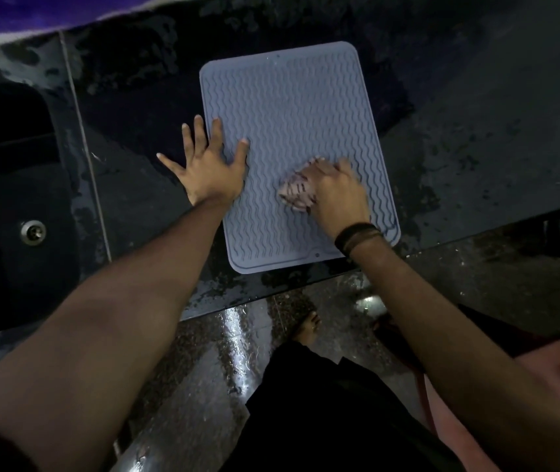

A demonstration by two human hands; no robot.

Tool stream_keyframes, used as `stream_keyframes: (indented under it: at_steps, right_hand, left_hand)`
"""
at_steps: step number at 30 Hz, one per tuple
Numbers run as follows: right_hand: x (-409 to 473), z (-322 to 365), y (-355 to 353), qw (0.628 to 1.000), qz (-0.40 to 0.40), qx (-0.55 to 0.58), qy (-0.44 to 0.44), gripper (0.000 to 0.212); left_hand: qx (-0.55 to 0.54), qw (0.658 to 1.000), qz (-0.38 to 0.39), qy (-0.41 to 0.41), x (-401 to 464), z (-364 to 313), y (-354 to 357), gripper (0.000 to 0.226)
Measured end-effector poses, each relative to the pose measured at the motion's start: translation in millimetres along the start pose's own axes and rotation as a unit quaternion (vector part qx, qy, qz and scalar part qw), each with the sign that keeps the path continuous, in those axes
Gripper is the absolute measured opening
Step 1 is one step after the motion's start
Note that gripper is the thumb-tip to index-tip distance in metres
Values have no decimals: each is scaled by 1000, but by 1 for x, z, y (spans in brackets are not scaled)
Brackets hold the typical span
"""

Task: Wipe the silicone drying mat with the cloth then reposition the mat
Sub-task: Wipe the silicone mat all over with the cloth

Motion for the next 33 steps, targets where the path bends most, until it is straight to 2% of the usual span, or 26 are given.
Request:
stream_keyframes:
  at_steps: [4, 8, 10, 16, 20, 27, 31, 33]
  right_hand:
    - [-61, -21, -6, 1000, -4, -8, 0, 51]
    - [-83, -27, -12, 997, 58, -49, 12, 45]
    - [-72, -20, -20, 997, 61, -47, 16, 36]
    - [36, 54, -22, 999, -19, 40, -28, 38]
    - [70, 83, 6, 998, 21, 30, -44, 35]
    - [13, 49, 17, 998, 18, 24, -64, 46]
    - [-20, 34, 14, 995, 74, 6, -61, 50]
    - [-22, 34, 10, 993, 99, -12, -65, 44]
  left_hand:
    - [-3, 1000, -2, 0, 0, 0, -1, 75]
    - [-4, 1000, -1, 3, 0, 0, -1, 76]
    - [-3, 1000, 1, 4, 1, 0, -2, 75]
    - [-7, 1000, 7, 10, 0, -2, -4, 60]
    - [20, 999, 18, 18, 1, 0, -1, 64]
    - [-6, 1000, 5, 2, 2, -1, 0, 55]
    - [-10, 1000, 3, 2, 1, -1, -2, 55]
    - [-15, 1000, 3, 0, 1, -1, -2, 56]
Point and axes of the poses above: each hand's wrist, its own x-axis towards the middle knuckle, its own y-axis out of the palm, z = x × y, the point moved 6 cm from there along x, towards the middle knuckle, and after that the axes turned 10 degrees about y, right-handed, at the moved point
